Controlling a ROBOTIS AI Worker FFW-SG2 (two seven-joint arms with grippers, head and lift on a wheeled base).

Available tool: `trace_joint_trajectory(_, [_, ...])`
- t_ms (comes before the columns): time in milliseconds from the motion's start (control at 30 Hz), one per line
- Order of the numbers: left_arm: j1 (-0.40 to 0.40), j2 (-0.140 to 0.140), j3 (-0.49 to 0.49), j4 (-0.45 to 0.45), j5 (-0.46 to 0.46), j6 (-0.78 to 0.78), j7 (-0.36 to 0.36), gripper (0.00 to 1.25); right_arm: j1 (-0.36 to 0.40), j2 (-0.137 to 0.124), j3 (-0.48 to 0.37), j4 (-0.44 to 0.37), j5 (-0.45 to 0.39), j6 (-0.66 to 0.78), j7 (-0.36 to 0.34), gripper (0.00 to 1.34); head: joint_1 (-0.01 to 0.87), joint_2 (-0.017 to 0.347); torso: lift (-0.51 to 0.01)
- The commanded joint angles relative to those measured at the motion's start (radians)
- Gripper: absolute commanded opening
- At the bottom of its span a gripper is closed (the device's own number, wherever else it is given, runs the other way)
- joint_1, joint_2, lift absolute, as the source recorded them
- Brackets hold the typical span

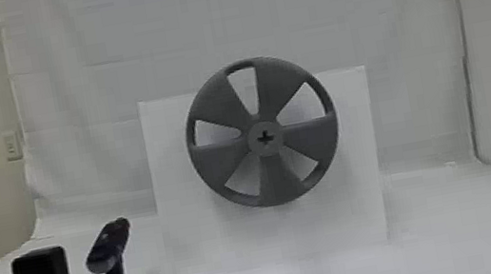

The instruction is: Grasp the drill and bring into the middle of wheel

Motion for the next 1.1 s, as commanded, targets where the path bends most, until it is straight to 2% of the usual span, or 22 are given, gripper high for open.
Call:
trace_joint_trajectory(0, [-0.024, 0.001, -0.016, 0.057, -0.005, -0.042, 0.000, 1.12, 0.000, 0.000, 0.004, 0.000, 0.002, 0.001, 0.000, 1.17, 0.054, 0.031, -0.403])
trace_joint_trajectory(567, [-0.086, 0.009, -0.053, 0.195, -0.066, -0.114, 0.005, 1.12, -0.002, 0.005, 0.016, 0.000, 0.010, 0.001, 0.000, 1.16, 0.054, 0.031, -0.403])
trace_joint_trajectory(1067, [-0.133, 0.013, -0.058, 0.285, -0.071, -0.151, 0.021, 1.12, 0.001, 0.009, 0.019, 0.000, 0.013, 0.001, 0.000, 1.16, 0.054, 0.031, -0.403])
